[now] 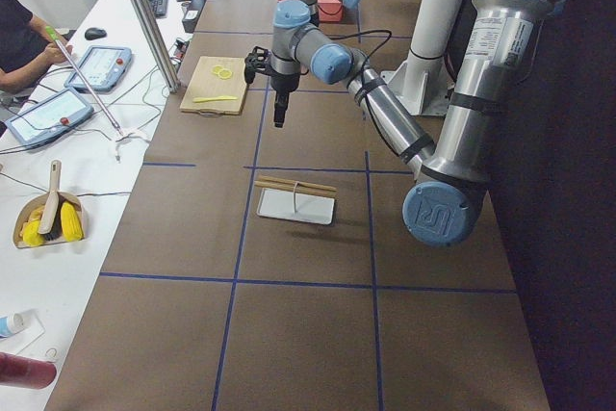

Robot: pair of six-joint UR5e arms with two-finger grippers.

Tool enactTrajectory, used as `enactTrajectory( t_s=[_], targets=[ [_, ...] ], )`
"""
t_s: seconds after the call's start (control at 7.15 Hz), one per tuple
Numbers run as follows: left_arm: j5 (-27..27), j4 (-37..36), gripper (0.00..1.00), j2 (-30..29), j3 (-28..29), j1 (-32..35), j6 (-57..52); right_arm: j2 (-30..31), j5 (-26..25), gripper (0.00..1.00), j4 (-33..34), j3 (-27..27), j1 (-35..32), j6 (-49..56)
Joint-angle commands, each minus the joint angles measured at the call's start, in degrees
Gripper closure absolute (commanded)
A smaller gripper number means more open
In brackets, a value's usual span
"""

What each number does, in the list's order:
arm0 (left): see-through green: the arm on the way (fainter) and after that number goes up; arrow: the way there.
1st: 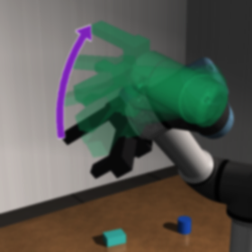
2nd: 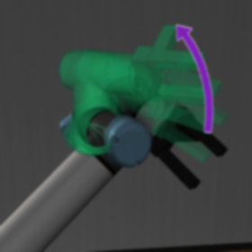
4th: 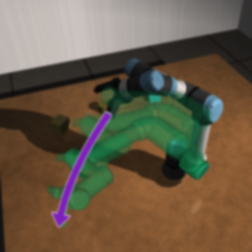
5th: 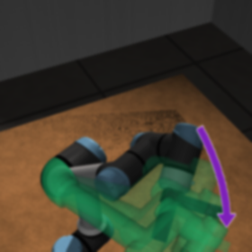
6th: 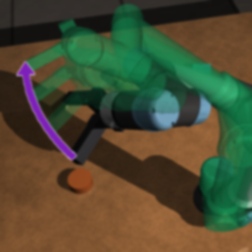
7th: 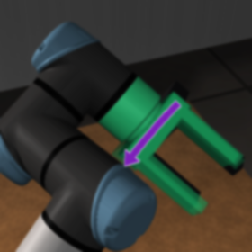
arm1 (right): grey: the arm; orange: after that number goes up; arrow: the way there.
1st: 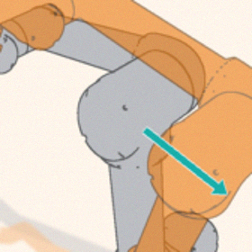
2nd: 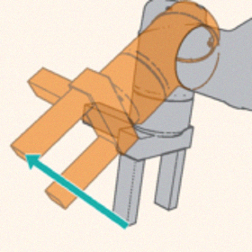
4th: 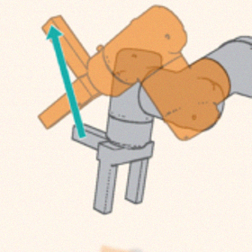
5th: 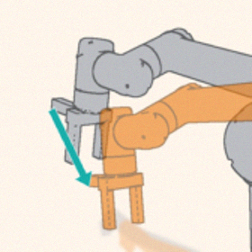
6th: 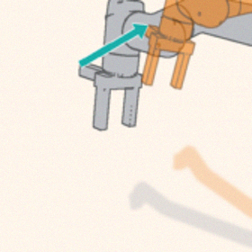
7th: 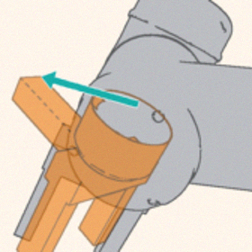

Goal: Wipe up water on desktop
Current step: 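Lower the cloth to the table with the right gripper while the left arm withdraws, then rub the cloth back and forth on the table surface with the right gripper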

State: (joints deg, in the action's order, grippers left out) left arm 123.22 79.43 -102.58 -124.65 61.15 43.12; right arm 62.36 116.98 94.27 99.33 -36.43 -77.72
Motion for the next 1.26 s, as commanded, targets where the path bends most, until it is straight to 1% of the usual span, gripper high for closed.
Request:
enactTrajectory(
  t_s=[0.0, 0.14, 0.28, 0.42, 0.56, 0.7, 0.84, 1.12],
  targets=[
    [0.00, 0.02, 0.00, 0.01, -0.15, 0.37, 0.04, 0.04, 1.05, 1.00, -0.05, -4.12, -5.99, 4.04],
    [0.09, 0.02, 0.00, 0.01, -0.24, 0.38, 0.04, 1.17, 1.84, 1.00, -0.05, -5.97, -8.03, 8.68],
    [0.09, 0.02, 0.00, 0.01, -0.24, 0.38, 0.04, 1.79, 2.11, 1.00, -0.05, -6.08, -9.70, 10.64],
    [0.09, 0.02, 0.00, 0.10, -0.15, 0.38, 0.04, 1.97, 2.72, 1.00, -0.05, -5.99, -9.02, 10.23],
    [-0.09, -0.15, 0.00, 0.19, 0.11, 0.46, -0.05, 1.97, 4.64, 1.00, -0.05, -5.64, -7.71, 9.87],
    [-0.09, -0.50, 0.00, 0.97, 0.55, 1.25, -2.75, 2.06, 8.32, 1.00, -0.05, -5.20, -7.17, 9.70],
    [0.09, -0.59, 0.00, 2.20, 1.94, 3.86, -8.95, 1.97, 9.40, 1.00, -0.05, -4.41, -5.95, 8.82],
    [0.26, -0.60, 0.00, 2.74, 7.90, 8.18, -18.90, 2.06, 9.50, 1.00, -0.05, -1.61, -1.31, 3.05]
  ],
)
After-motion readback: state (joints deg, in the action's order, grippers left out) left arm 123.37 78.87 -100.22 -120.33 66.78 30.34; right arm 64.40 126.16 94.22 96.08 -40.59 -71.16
